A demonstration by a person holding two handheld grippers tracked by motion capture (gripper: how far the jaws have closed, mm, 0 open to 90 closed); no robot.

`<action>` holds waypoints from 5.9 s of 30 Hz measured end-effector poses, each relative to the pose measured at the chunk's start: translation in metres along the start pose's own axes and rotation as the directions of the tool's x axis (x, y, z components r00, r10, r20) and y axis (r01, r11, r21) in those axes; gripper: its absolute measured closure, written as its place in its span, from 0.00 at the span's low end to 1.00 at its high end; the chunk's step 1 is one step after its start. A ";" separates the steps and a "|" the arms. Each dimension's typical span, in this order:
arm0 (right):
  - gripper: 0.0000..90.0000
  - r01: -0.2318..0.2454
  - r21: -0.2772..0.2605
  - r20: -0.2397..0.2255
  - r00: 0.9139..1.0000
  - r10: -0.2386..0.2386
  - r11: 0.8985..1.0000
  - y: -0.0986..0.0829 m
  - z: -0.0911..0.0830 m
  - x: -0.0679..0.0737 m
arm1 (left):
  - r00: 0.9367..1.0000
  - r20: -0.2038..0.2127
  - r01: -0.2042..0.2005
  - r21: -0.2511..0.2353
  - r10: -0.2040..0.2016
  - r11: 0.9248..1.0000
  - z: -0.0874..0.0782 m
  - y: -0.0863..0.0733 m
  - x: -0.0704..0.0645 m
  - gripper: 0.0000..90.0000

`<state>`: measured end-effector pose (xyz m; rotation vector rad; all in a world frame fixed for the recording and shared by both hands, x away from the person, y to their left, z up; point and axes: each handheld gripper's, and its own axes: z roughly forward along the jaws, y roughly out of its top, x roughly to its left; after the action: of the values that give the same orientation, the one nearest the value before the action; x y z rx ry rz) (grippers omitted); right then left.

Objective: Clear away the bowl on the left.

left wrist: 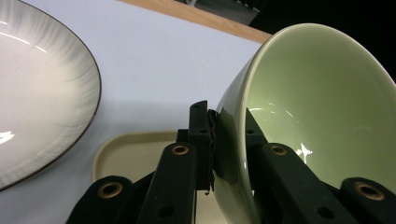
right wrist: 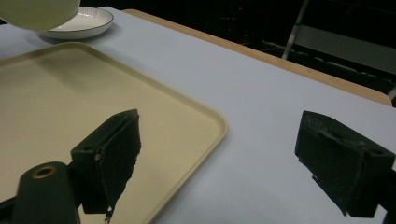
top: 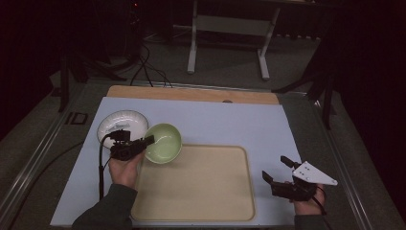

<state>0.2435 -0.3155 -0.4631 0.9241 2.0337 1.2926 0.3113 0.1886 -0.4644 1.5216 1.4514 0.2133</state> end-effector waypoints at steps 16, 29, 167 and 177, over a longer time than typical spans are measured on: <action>0.15 0.006 0.000 -0.002 1.000 -0.006 1.000 0.000 0.000 0.000 | 0.999 0.001 -0.046 0.067 0.046 0.997 0.017 -0.011 -0.012 0.91; 0.15 0.012 0.002 -0.004 1.000 -0.012 1.000 0.000 0.000 0.001 | 0.998 0.004 -0.065 0.099 0.065 0.993 0.025 -0.018 -0.018 0.91; 0.15 0.025 0.000 -0.019 0.999 -0.025 1.000 0.002 0.002 0.002 | 0.915 -0.057 -0.396 0.051 0.398 0.917 -0.017 -0.025 -0.040 0.42; 0.15 0.020 -0.002 -0.011 1.000 -0.021 1.000 0.001 0.001 0.000 | 0.906 -0.155 -0.399 -0.009 0.393 0.917 -0.048 -0.021 -0.015 0.39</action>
<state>0.2445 -0.3143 -0.4623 0.8946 2.0451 1.2917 0.2601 0.1963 -0.4478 1.7877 1.2274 0.6111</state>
